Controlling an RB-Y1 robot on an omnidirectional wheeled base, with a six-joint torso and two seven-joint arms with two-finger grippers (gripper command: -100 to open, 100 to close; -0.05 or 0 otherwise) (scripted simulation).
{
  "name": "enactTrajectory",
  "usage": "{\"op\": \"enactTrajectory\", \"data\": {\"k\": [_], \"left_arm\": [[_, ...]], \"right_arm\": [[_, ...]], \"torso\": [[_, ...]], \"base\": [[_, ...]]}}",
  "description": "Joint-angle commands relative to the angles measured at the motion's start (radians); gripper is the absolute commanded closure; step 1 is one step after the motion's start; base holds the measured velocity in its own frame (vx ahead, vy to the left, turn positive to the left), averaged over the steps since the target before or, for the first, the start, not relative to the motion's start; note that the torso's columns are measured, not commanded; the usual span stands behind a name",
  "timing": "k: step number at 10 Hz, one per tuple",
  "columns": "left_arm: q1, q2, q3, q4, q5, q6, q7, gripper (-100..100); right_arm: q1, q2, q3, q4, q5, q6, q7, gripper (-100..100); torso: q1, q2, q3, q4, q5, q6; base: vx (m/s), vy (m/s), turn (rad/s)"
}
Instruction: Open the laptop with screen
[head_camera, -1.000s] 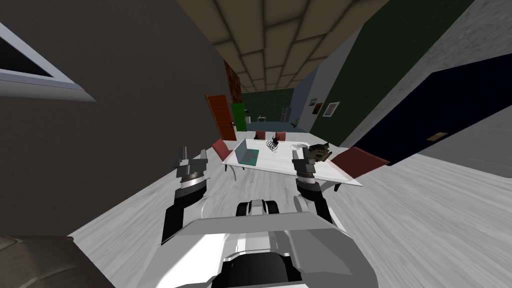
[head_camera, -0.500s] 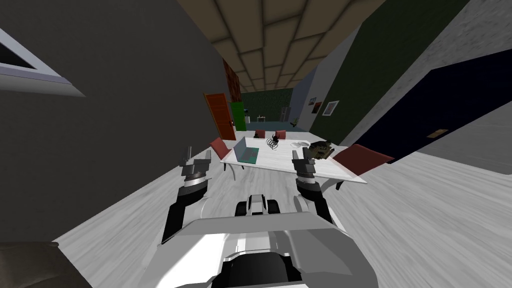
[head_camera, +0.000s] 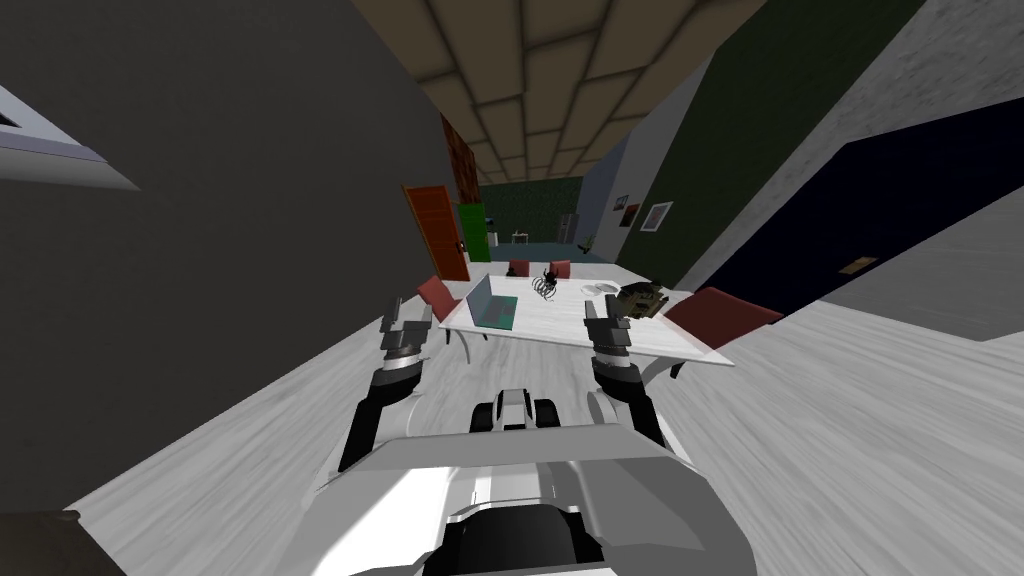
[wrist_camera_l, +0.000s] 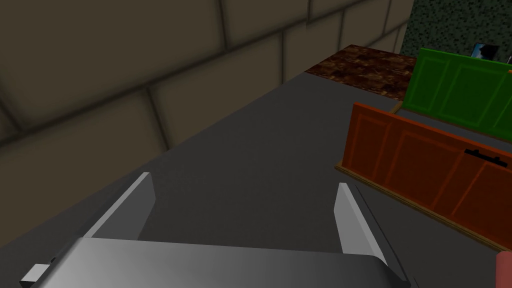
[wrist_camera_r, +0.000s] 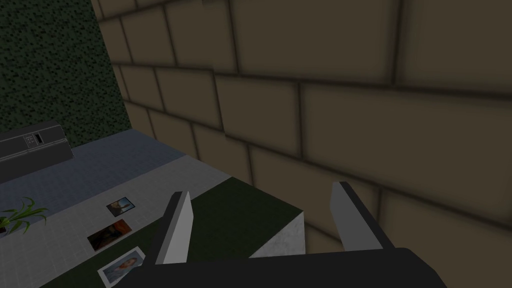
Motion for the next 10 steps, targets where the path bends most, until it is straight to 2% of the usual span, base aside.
{"op": "enactTrajectory", "data": {"k": [1,9,10], "left_arm": [[-0.023,0.02,-0.012,0.064,0.009,-0.016,0.015,-100],[-0.101,0.036,-0.058,0.289,0.041,-0.083,0.066,-100],[-0.101,0.036,-0.058,0.294,0.041,-0.083,0.066,-100]], "right_arm": [[0.0,0.0,0.0,0.0,0.0,0.0,0.0,0],[0.0,0.0,0.0,0.0,0.0,0.0,0.0,0],[0.0,0.0,0.0,0.0,0.0,0.0,0.0,0]], "torso": [[0.0,0.0,0.0,0.0,0.0,0.0],[0.0,0.0,0.0,0.0,0.0,0.0],[0.0,0.0,0.0,0.0,0.0,0.0]], "base": [[0.042,0.036,-0.045],[0.047,0.042,-0.054],[0.039,0.032,-0.02]]}}
